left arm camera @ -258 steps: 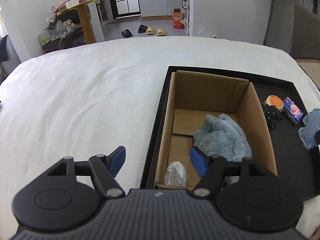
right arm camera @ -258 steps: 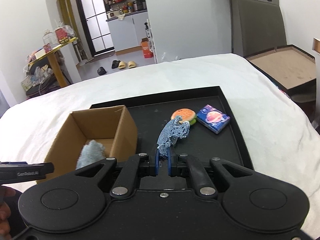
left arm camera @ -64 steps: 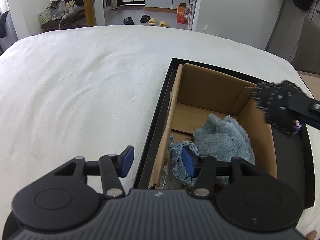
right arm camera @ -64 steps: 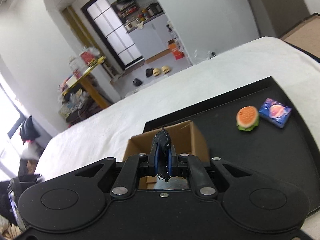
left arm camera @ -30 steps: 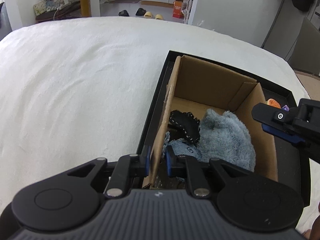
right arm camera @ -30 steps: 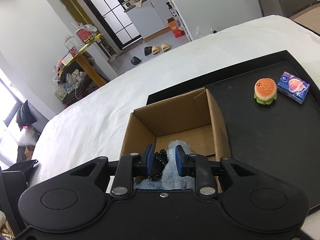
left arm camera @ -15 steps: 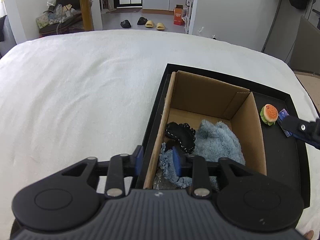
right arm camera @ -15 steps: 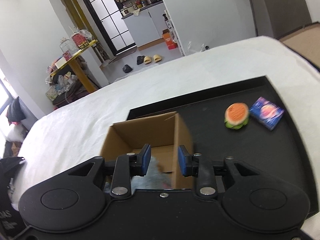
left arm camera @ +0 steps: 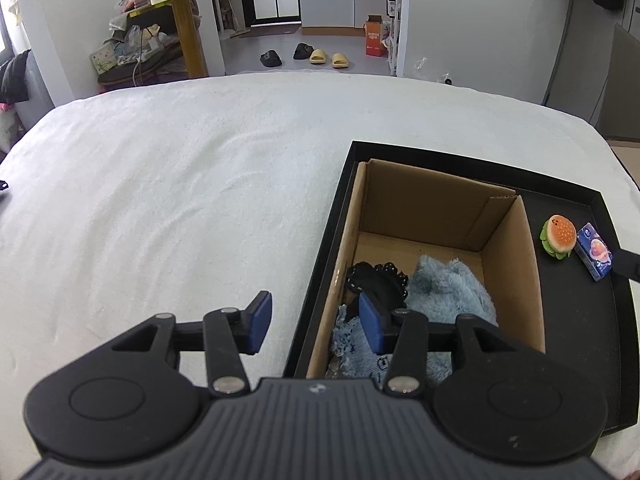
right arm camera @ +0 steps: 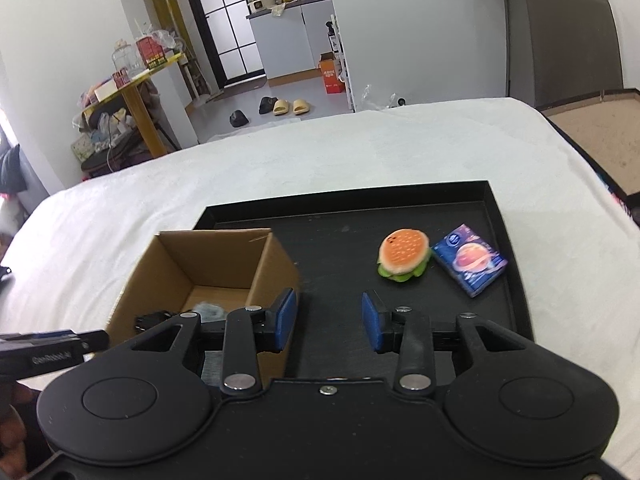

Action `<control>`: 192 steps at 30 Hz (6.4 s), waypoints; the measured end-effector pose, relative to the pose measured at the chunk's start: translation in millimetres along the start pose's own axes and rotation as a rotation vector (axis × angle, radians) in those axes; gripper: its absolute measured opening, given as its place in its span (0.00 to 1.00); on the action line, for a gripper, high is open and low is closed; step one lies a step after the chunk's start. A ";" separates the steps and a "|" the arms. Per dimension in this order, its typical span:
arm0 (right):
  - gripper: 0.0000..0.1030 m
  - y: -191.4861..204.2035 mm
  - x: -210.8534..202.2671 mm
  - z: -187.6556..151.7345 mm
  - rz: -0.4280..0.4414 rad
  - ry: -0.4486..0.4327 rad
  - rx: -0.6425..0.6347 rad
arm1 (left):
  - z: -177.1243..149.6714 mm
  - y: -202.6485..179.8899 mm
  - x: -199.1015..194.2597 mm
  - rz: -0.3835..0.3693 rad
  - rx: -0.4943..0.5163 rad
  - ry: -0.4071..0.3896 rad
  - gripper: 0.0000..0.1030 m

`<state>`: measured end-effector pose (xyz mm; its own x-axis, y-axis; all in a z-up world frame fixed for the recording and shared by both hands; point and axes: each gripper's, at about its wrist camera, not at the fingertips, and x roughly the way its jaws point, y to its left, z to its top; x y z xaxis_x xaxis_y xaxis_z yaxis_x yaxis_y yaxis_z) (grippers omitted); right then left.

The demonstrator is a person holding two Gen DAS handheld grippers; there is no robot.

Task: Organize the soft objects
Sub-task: 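Reach the right gripper to the blue tissue pack and grasp it, then lift the tissue pack with the right gripper and carry it over the box, then drop the tissue pack into the box and open the right gripper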

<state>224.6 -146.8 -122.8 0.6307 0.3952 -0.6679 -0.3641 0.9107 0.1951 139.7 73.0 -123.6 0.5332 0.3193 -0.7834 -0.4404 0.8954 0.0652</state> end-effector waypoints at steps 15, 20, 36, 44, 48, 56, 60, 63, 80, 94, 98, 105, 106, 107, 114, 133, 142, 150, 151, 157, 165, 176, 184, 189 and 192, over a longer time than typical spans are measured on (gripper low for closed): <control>0.41 -46.6 33.3 15.8 -0.037 0.023 -0.100 | 7.1 -30.7 3.9 0.085 0.087 0.002 0.49; 0.48 -76.5 46.1 9.0 -0.044 0.001 0.010 | 11.9 -45.6 2.8 0.160 0.138 -0.053 0.49; 0.58 -96.8 92.7 5.6 -0.109 0.013 -0.115 | 28.9 -54.4 22.5 0.295 0.114 -0.069 0.49; 0.59 -102.9 104.7 4.0 -0.118 0.033 -0.123 | 29.2 -64.9 29.3 0.310 0.140 -0.060 0.49; 0.63 -105.0 112.2 6.1 -0.150 0.034 -0.156 | 26.9 -67.7 26.5 0.305 0.161 -0.069 0.49; 0.54 -99.2 113.2 3.9 -0.149 0.061 -0.210 | 23.0 -56.3 20.7 0.302 0.134 -0.067 0.49; 0.52 -95.0 109.9 0.2 -0.152 0.084 -0.244 | 20.8 -48.8 15.2 0.283 0.125 -0.070 0.49; 0.51 -87.6 109.4 -4.4 -0.169 0.101 -0.288 | 18.4 -44.3 11.6 0.272 0.124 -0.072 0.49; 0.63 -76.4 95.2 -10.8 -0.167 0.202 -0.240 | -0.7 -27.2 11.7 0.234 0.142 -0.056 0.50; 0.49 -85.6 97.9 -16.3 -0.132 0.223 -0.212 | -3.1 -42.1 20.3 0.259 0.203 -0.037 0.50; 0.49 -83.5 88.8 -20.0 -0.148 0.232 -0.228 | -3.1 -39.3 20.2 0.241 0.196 -0.032 0.50; 0.49 -80.1 57.9 -14.0 -0.176 0.167 -0.232 | -4.3 -28.7 14.9 0.182 0.155 -0.031 0.50; 0.49 -80.9 53.8 -12.2 -0.179 0.164 -0.213 | -4.4 -27.5 14.3 0.174 0.152 -0.031 0.50; 0.49 -81.5 50.0 -10.8 -0.182 0.163 -0.197 | -4.7 -27.1 13.6 0.165 0.151 -0.032 0.50; 0.49 -68.9 21.7 -0.9 -0.159 0.140 -0.154 | -7.9 -21.0 5.9 0.139 0.151 -0.031 0.50; 0.49 0.9 -17.2 16.1 -0.114 0.058 -0.205 | -14.4 1.7 0.6 0.028 0.095 -0.037 0.50; 0.49 45.4 -20.8 22.8 -0.082 0.028 -0.252 | -15.5 11.7 4.9 -0.026 0.056 -0.017 0.48; 0.49 76.8 -13.8 16.5 -0.053 0.032 -0.311 | -15.5 21.1 6.4 -0.061 0.011 -0.014 0.45; 0.49 79.9 -13.0 15.2 -0.049 0.035 -0.315 | -15.3 22.2 6.5 -0.061 0.005 -0.015 0.44; 0.49 100.0 -7.7 9.8 -0.010 0.043 -0.328 | -15.3 26.2 9.6 -0.087 -0.016 -0.007 0.40; 0.49 120.7 1.3 6.2 0.072 0.071 -0.325 | -15.8 29.4 13.7 -0.149 -0.033 0.006 0.11; 0.51 145.3 13.1 5.3 0.124 0.065 -0.338 | -15.5 32.5 12.9 -0.166 -0.050 0.006 0.07; 0.57 129.4 9.3 -0.4 0.077 0.074 -0.325 | -14.8 27.5 18.5 -0.191 -0.015 0.022 0.07; 0.57 113.5 0.8 -3.4 0.048 0.067 -0.311 | -15.5 28.3 18.6 -0.194 -0.014 0.024 0.07; 0.57 104.4 -0.8 -4.1 0.029 0.067 -0.302 | -15.3 29.6 19.4 -0.195 -0.018 0.037 0.08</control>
<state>183.3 -52.6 -104.8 0.5737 0.4027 -0.7133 -0.5752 0.8180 -0.0009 126.0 100.9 -146.3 0.5826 0.1288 -0.8025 -0.3447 0.9333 -0.1004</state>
